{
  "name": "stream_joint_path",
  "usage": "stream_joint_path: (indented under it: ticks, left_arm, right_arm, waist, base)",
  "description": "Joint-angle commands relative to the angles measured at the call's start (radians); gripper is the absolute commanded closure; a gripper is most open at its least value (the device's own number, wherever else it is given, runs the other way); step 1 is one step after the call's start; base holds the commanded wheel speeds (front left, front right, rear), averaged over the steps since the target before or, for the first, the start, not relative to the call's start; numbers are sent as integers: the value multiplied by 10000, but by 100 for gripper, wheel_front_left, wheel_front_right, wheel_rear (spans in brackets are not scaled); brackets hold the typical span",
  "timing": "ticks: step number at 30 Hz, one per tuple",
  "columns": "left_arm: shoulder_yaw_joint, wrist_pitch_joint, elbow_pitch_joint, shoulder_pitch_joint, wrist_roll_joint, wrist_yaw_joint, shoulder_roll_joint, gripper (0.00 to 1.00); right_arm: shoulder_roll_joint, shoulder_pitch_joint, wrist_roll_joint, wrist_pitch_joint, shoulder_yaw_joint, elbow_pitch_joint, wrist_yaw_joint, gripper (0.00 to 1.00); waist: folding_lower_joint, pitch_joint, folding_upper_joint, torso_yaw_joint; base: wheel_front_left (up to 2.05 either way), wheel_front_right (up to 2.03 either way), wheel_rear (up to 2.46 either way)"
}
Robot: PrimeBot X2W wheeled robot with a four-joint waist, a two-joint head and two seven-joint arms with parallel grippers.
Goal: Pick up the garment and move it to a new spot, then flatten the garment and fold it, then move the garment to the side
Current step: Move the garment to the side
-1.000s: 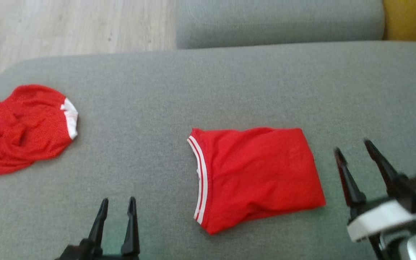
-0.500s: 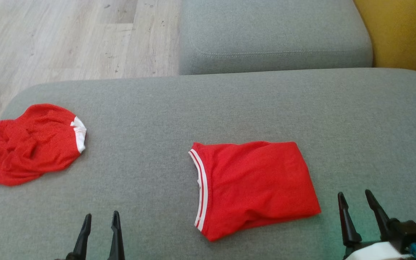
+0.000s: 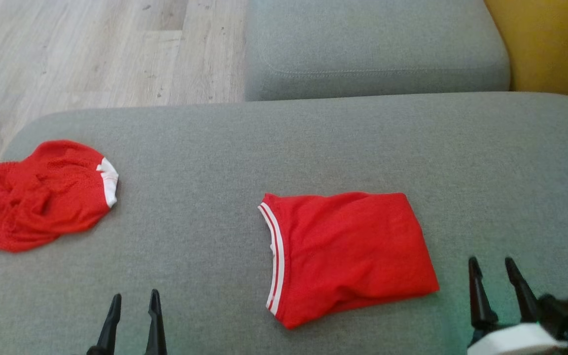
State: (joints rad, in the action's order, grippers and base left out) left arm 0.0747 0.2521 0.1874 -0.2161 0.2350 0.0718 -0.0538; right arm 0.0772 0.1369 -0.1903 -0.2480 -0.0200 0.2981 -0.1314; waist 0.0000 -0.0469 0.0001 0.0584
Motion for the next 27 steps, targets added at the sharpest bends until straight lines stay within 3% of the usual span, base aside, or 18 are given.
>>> stream_joint_path:
  ticks: [1,5,9,12,17,20,27]
  left_arm:
    - [-294,97,-307,151,-74,9,36,0]
    - [-216,97,-307,191,-63,10,36,0]
    - [-109,97,-281,293,-69,10,36,0]
    - [2,97,-287,453,-85,34,36,0]
    - [105,97,-214,723,-113,72,36,0]
    - [163,97,-181,843,-135,85,36,0]
    - [307,97,-122,1052,-84,41,36,0]
  right_arm:
    - [259,-780,-257,71,309,-300,7,0]
    - [665,-1523,-1212,1367,544,-732,7,0]
    - [1020,-2261,-2244,3341,774,-1147,7,0]
    - [1308,-2753,-2427,4796,908,-1131,7,0]
    - [1178,-3324,-2714,6655,1114,-500,7,0]
    - [1115,-3564,-2622,7108,1313,-40,7,0]
    - [696,-3869,-2167,7442,719,1251,7,0]
  waist:
    - [0,45,-1,6]
    - [0,170,-1,28]
    - [0,359,-1,106]
    - [0,643,-1,262]
    - [0,978,-1,559]
    - [0,1141,-1,708]
    - [0,1284,-1,1033]
  base:
    - [0,0,0]
    - [0,0,0]
    - [0,0,0]
    - [0,0,0]
    - [0,0,0]
    - [0,0,0]
    - [0,0,0]
